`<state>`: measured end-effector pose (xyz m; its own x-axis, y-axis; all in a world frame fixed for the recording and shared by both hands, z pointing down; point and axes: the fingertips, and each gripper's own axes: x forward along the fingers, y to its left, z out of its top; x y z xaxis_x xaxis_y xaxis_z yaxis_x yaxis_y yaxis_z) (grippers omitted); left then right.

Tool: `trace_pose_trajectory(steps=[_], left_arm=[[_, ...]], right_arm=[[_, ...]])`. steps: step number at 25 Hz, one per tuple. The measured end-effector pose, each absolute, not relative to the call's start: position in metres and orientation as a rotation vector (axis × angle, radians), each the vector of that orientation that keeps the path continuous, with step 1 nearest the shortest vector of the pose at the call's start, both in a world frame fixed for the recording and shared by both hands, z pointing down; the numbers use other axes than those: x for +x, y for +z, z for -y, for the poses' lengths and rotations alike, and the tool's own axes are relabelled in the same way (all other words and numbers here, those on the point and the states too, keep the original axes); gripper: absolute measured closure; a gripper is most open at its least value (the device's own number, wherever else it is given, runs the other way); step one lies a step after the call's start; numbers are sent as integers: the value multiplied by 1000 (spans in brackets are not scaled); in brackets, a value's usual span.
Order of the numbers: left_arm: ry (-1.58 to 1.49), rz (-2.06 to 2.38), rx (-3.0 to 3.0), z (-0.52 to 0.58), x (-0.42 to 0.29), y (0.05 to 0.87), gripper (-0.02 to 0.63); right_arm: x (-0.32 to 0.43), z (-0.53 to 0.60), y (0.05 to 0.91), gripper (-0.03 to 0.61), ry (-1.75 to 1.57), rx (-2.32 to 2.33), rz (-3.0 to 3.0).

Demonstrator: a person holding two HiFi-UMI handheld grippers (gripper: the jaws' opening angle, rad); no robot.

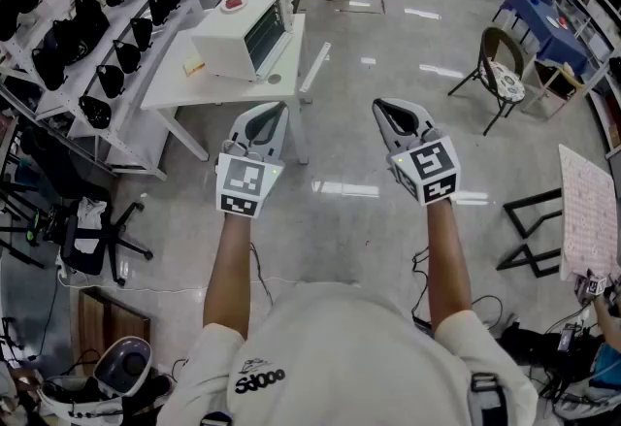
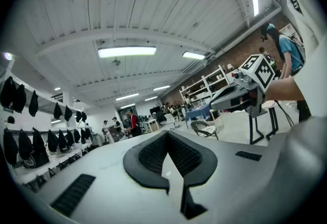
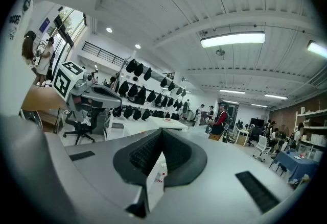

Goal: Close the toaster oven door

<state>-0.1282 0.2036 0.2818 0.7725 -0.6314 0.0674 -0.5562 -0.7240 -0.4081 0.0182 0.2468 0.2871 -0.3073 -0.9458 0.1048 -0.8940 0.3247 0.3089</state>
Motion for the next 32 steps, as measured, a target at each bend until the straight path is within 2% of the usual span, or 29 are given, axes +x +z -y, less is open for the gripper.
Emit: trace_pose_trajectory(steps=[18,32], left_arm=[[-315,-959,-2620,-222,-63,303,597],[-306,-936,-2630,-123,-34,332,596]], right_arm=[[94,-260,304,571,-227,1659,2402],[124,-175,330,571,-215,1691,2365]])
